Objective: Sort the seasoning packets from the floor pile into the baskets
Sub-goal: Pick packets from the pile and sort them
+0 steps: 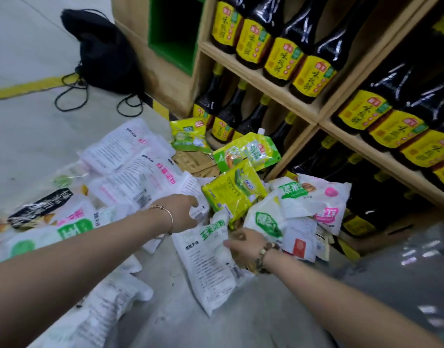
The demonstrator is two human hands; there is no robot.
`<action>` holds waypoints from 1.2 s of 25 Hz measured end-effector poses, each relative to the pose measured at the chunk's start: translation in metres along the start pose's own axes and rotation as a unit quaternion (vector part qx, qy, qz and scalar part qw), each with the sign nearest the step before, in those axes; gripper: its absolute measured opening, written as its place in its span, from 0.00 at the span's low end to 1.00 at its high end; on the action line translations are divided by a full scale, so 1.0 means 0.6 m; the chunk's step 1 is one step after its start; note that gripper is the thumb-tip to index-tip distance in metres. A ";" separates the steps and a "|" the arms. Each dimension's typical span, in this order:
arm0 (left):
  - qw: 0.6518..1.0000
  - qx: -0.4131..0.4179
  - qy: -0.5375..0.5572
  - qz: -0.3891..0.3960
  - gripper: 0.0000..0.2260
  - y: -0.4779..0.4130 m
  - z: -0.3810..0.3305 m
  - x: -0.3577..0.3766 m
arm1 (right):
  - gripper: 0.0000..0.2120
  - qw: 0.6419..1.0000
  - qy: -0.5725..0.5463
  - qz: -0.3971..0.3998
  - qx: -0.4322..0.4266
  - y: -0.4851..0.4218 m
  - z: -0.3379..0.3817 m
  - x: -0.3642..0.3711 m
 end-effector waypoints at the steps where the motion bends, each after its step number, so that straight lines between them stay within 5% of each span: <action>1: 1.000 -0.007 0.016 0.017 0.23 0.006 0.014 0.006 | 0.18 0.998 -0.056 0.039 0.009 -0.007 -0.001 0.035; 3: 0.996 -0.033 0.070 0.042 0.21 0.017 0.045 0.012 | 0.11 0.991 -0.106 0.080 0.006 -0.023 0.001 0.076; 6: 0.989 -0.071 0.119 0.059 0.18 0.034 0.070 0.028 | 0.17 0.985 -0.143 0.094 0.018 -0.024 -0.002 0.101; 11: 0.964 -0.147 0.218 0.046 0.20 0.047 0.080 0.054 | 0.14 0.959 -0.277 -0.002 0.062 0.009 0.007 0.093; 16: 0.842 -0.245 0.460 0.136 0.21 0.085 0.034 0.094 | 0.06 0.907 -0.406 -0.087 0.076 0.048 0.043 0.029; 21: 0.712 -0.260 0.652 -0.026 0.10 0.075 -0.011 0.081 | 0.09 0.877 -0.476 -0.060 0.020 0.071 0.078 0.022; 24: 0.738 -0.256 0.621 -0.062 0.07 0.069 -0.007 0.078 | 0.08 0.856 -0.514 -0.032 0.046 0.064 0.062 0.031; 27: 0.771 -0.272 0.570 -0.081 0.16 0.063 0.001 0.084 | 0.09 0.856 -0.506 -0.040 0.102 0.045 0.023 0.040; 30: 0.781 -0.272 0.557 -0.076 0.26 0.053 0.015 0.084 | 0.17 0.781 -0.532 -0.244 0.217 0.024 -0.064 -0.001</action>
Point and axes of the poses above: each hand's wrist, its own y-axis away from the middle knuckle, its own x-axis out of the palm, z = x × y, the point moved 6 cm from there along -y, towards the middle knuckle, and after that the axes turned 8 degrees about -z, right-handed, at the moved point
